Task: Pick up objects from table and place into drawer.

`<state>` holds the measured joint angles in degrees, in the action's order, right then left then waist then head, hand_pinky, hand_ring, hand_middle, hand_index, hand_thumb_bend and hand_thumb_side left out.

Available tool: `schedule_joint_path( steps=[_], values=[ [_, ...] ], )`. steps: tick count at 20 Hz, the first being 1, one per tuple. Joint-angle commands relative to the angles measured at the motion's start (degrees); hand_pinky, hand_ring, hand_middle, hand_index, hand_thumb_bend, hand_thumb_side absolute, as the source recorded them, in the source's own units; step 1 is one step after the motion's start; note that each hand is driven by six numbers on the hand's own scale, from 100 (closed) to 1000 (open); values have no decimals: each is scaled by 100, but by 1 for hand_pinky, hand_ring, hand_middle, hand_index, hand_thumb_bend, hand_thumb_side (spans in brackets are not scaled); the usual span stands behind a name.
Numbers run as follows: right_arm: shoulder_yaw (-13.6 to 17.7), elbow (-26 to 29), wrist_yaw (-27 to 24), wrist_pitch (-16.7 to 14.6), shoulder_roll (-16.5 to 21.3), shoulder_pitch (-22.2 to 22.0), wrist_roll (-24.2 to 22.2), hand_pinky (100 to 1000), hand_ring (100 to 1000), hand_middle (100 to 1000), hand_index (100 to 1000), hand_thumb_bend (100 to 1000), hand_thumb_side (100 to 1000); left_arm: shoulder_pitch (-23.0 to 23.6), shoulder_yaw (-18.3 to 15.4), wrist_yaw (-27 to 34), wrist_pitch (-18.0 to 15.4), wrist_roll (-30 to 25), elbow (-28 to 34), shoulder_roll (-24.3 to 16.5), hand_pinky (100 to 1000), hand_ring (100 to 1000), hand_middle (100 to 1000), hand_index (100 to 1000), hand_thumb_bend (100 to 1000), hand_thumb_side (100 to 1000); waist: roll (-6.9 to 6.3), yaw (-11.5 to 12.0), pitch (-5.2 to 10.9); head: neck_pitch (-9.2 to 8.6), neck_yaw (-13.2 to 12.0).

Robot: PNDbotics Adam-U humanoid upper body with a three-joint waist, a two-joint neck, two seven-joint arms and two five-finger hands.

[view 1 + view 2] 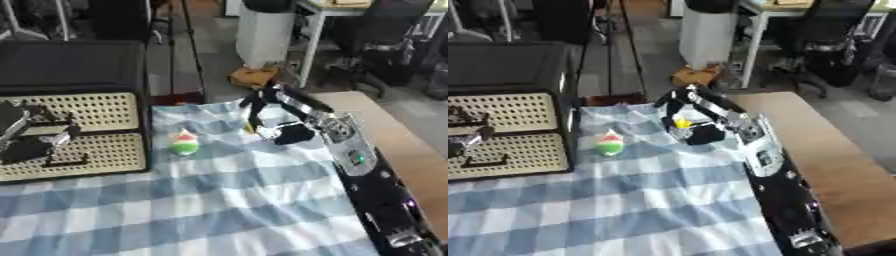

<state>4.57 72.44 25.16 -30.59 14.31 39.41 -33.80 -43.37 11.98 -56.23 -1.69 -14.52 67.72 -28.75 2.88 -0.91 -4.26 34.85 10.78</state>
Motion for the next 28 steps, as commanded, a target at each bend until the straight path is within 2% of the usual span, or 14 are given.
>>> schedule_joint_path(
  steps=[1,3,4,6,9,10,11,18,20,24,28],
  values=[
    [28,151,-56,-36,68,109,-59,675,622,496,781,100,308,44,-3,-52,-63,-125,-200,-19,100,100,100,729,640,1000,-5,-17,27,-47,-56],
    [30,157,-58,-32,71,106,-65,675,622,496,781,100,308,73,3,-65,-96,-242,-218,-21,100,100,100,722,669,1000,-11,-18,24,-45,-73],
    [33,161,-59,-28,71,103,-65,675,622,496,781,100,308,91,9,-78,-110,-339,-236,-19,100,100,100,717,735,1000,-14,-18,23,-43,-81],
    [37,172,-62,-20,70,98,-67,675,622,496,781,100,309,126,14,-112,-147,-551,-258,-10,100,100,100,701,784,1000,-18,-15,23,-46,-89],
    [44,180,-66,-13,76,89,-74,675,622,496,781,100,309,196,8,-150,-206,-768,-267,10,100,100,100,664,813,1000,-19,-9,20,-54,-87],
    [47,181,-66,-11,79,86,-75,675,622,496,781,100,309,219,7,-158,-223,-810,-267,13,100,100,100,621,824,1000,-18,-7,18,-54,-83],
    [51,181,-66,-10,83,85,-74,675,622,496,781,100,309,243,5,-165,-236,-842,-262,13,100,100,100,616,825,1000,-17,-6,17,-53,-80],
    [75,184,-72,-2,96,65,-66,675,623,496,781,100,307,444,54,-207,-216,-1012,-98,-26,100,100,100,401,813,1000,-9,33,23,-36,-67],
    [80,183,-71,3,99,48,-65,675,623,496,781,100,308,537,69,-197,-174,-1040,18,-45,100,100,100,356,786,1000,-9,56,42,-22,-66],
    [87,185,-73,15,96,-1,-71,675,623,495,781,100,310,779,110,-139,-32,-1062,310,-63,100,100,100,312,777,1000,-20,103,90,13,-80],
    [91,184,-80,23,94,-49,-79,675,623,495,781,100,308,1044,142,-42,87,-1114,669,-71,100,100,100,305,766,1000,-22,166,145,50,-102]
  ],
)
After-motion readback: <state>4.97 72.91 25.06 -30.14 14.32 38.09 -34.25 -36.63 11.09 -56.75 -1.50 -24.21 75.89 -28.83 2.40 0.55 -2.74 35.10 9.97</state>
